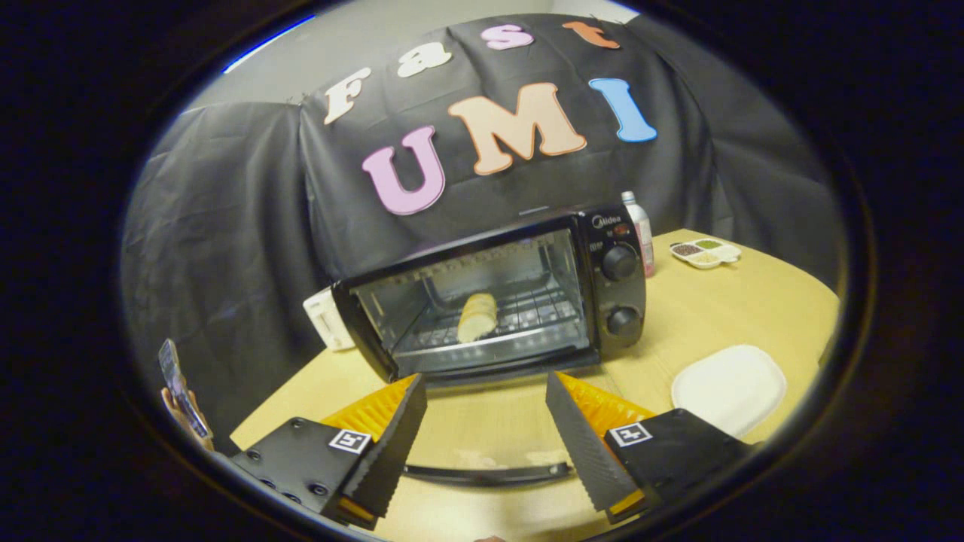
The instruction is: Open the toaster oven, put the food inside, and close the toaster oven door.
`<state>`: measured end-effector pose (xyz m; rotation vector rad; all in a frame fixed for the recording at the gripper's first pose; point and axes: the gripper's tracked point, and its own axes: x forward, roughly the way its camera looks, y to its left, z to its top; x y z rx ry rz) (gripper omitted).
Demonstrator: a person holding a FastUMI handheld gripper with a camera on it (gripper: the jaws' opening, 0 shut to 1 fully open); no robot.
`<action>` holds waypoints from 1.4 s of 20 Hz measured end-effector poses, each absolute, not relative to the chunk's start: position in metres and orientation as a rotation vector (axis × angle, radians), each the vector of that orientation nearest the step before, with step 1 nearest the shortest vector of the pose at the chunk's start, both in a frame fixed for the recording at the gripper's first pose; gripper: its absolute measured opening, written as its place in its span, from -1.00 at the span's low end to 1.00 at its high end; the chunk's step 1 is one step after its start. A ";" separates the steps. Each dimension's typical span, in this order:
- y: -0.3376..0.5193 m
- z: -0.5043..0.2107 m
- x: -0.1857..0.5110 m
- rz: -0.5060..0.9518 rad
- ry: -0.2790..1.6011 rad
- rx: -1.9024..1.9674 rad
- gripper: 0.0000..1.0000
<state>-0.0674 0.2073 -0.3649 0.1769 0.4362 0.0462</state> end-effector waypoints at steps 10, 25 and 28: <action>0.213 -0.419 -0.143 0.091 0.615 0.099 0.98; 0.218 -0.435 -0.129 0.041 0.639 0.030 1.00; 0.220 -0.418 -0.122 0.047 0.592 0.039 1.00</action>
